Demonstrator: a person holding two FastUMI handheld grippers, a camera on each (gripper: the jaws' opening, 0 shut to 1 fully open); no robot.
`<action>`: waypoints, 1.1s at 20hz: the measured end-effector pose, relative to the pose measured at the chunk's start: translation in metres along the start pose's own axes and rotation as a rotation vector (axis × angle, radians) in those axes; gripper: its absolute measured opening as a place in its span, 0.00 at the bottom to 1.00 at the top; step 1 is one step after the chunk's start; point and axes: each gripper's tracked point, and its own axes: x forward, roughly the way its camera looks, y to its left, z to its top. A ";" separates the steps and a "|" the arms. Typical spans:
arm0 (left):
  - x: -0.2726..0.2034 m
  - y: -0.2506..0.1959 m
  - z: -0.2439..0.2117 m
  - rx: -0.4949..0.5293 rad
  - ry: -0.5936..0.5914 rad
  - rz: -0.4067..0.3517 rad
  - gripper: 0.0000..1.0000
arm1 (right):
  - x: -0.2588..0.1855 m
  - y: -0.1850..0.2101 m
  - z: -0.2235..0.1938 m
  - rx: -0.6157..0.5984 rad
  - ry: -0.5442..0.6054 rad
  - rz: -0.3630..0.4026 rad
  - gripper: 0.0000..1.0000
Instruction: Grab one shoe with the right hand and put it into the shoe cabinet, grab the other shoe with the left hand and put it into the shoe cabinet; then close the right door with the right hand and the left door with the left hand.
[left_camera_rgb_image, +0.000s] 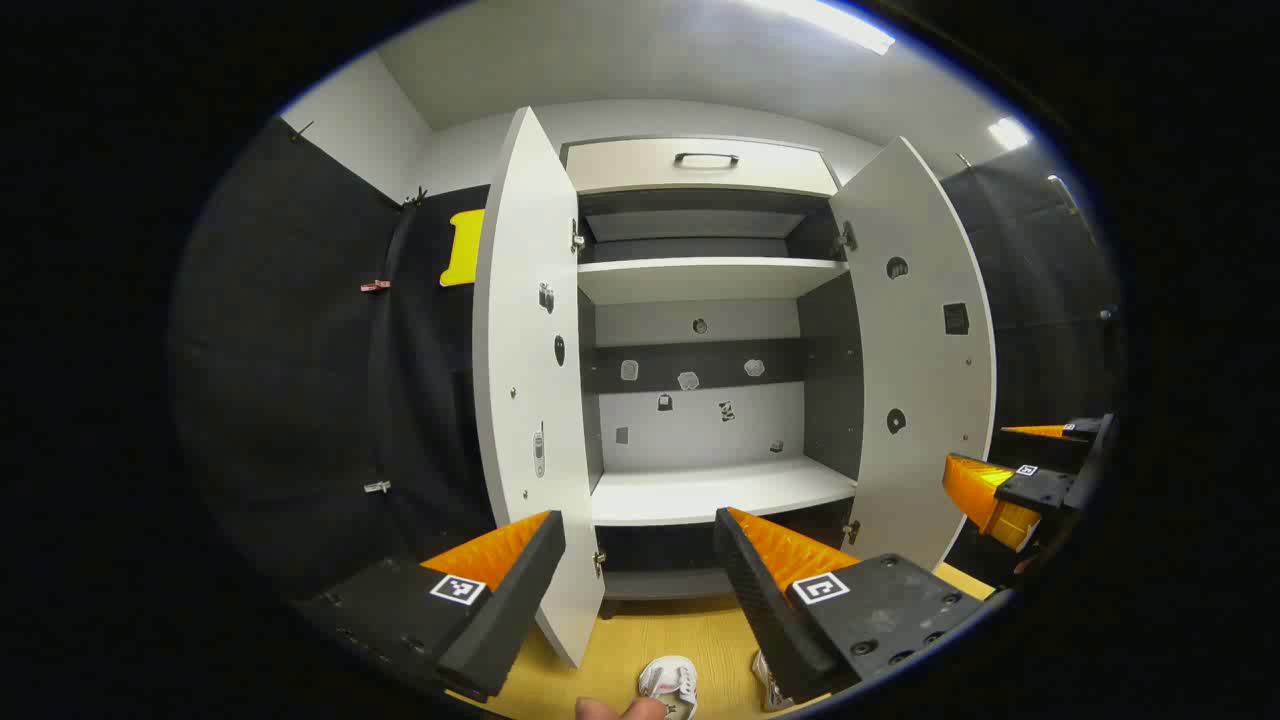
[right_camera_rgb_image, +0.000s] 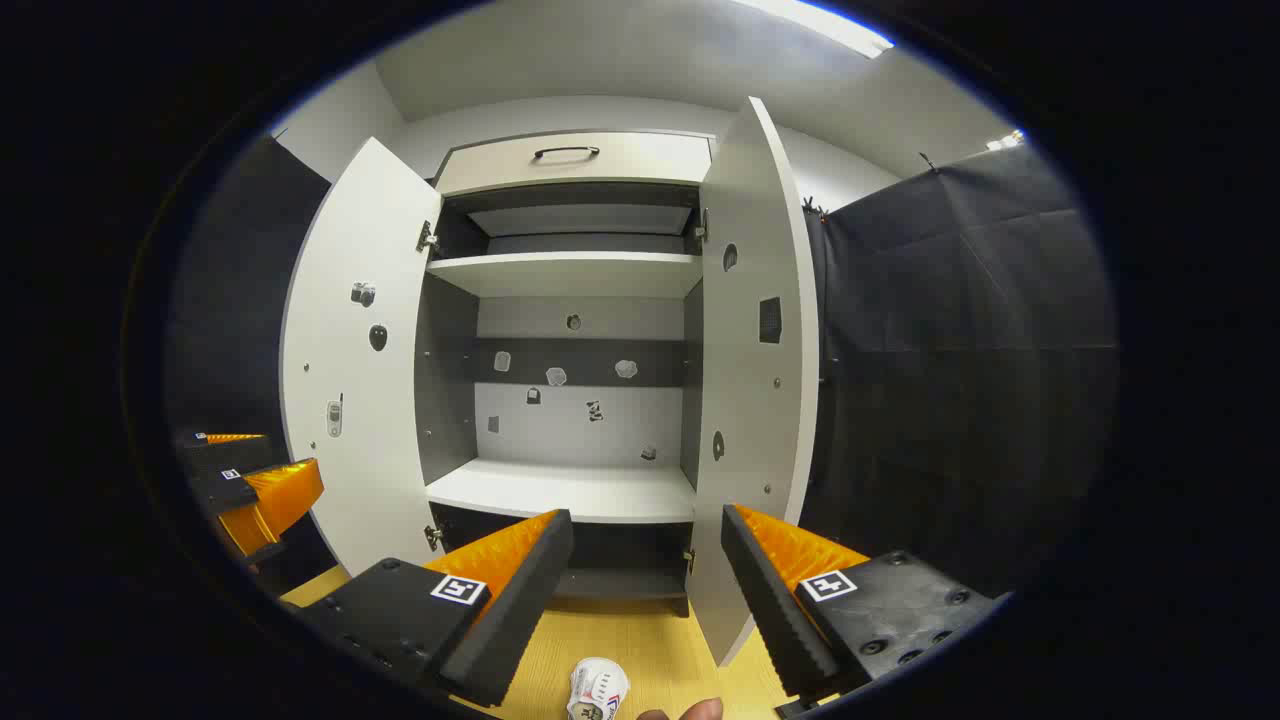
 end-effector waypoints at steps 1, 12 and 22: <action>0.002 0.000 -0.001 -0.002 0.002 -0.002 0.95 | 0.001 0.001 0.000 -0.004 0.000 -0.001 0.98; 0.005 0.003 -0.001 -0.008 0.000 -0.001 0.95 | 0.005 0.000 0.003 -0.012 -0.006 -0.014 0.98; 0.001 0.010 0.001 -0.018 -0.013 0.011 0.95 | 0.000 0.012 -0.013 0.013 0.037 0.020 0.96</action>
